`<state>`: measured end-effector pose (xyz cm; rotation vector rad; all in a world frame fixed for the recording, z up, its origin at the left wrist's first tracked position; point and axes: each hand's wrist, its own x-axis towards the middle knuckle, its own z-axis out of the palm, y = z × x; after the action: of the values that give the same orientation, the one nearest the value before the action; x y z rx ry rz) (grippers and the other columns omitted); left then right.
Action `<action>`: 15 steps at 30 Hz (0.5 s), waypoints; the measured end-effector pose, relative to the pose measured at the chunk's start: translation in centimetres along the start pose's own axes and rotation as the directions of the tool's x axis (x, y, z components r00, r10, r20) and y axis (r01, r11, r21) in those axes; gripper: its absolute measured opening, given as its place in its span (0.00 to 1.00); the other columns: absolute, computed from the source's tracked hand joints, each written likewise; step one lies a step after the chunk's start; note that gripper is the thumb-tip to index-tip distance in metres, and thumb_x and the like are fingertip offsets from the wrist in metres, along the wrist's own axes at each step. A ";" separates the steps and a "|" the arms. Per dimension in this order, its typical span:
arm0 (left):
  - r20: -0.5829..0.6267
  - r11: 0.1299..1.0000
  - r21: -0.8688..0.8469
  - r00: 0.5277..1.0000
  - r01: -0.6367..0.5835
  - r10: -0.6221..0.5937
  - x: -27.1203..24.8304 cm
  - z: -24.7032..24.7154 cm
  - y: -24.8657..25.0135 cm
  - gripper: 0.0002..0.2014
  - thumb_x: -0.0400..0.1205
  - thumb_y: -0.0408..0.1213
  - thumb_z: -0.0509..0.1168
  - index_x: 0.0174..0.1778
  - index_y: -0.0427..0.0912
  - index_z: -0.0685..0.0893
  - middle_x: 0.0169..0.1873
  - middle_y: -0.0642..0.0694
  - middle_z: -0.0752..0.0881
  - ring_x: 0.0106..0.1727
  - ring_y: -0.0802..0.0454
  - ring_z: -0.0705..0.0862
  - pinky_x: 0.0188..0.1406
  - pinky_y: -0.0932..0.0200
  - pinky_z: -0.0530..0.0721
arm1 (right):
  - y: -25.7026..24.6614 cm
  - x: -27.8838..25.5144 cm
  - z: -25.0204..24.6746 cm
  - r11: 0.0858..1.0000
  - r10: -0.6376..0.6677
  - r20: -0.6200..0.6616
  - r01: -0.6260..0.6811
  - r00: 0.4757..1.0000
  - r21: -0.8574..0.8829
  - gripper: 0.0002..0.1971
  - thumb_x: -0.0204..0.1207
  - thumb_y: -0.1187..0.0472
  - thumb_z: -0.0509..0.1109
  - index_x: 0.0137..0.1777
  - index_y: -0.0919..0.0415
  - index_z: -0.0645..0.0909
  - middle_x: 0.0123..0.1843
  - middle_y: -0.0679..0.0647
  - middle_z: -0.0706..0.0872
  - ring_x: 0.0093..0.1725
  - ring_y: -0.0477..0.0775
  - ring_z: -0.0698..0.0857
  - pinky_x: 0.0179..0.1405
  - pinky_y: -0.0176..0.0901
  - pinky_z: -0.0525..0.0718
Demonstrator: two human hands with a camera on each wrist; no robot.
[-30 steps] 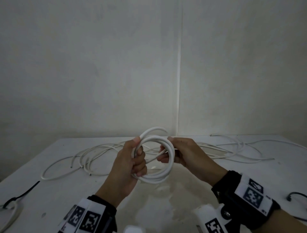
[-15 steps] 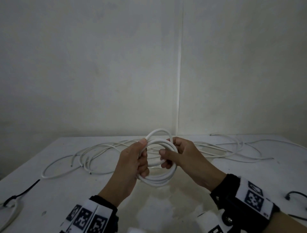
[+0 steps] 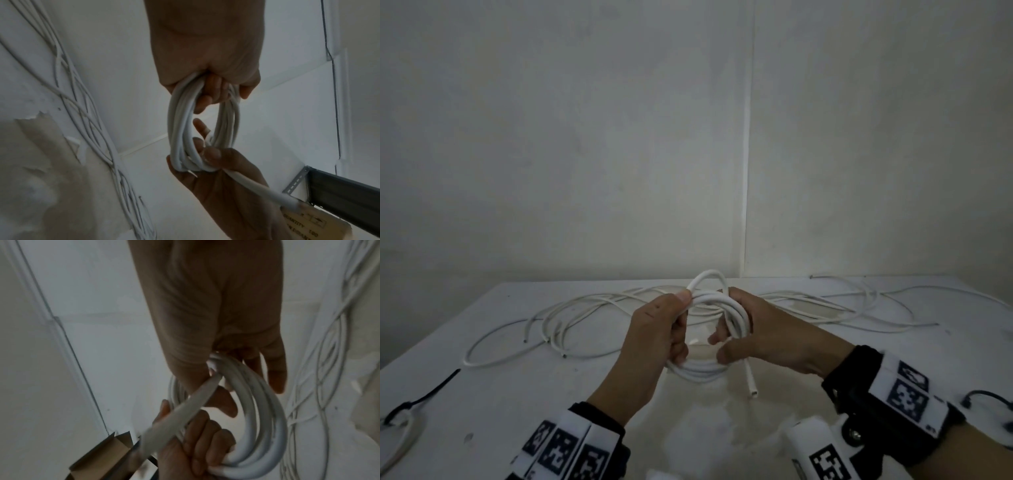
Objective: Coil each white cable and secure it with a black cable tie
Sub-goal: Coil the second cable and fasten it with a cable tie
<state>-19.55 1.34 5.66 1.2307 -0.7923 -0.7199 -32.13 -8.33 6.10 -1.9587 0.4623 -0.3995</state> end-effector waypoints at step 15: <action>-0.186 0.967 -0.245 0.982 -0.069 0.023 2.3 -2.5 -0.4 0.19 0.83 0.39 0.58 0.25 0.43 0.65 0.12 0.55 0.60 0.12 0.61 0.57 0.11 0.70 0.58 | 1.6 -1.3 2.3 0.995 -0.057 -0.117 0.047 0.992 -0.092 0.33 0.75 0.59 0.70 0.77 0.44 0.59 0.20 0.49 0.78 0.14 0.46 0.74 0.18 0.34 0.74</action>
<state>-16.24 0.65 5.25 1.0283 -0.5584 -0.6378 -32.38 -6.51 3.59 -2.0444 0.5138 -0.5394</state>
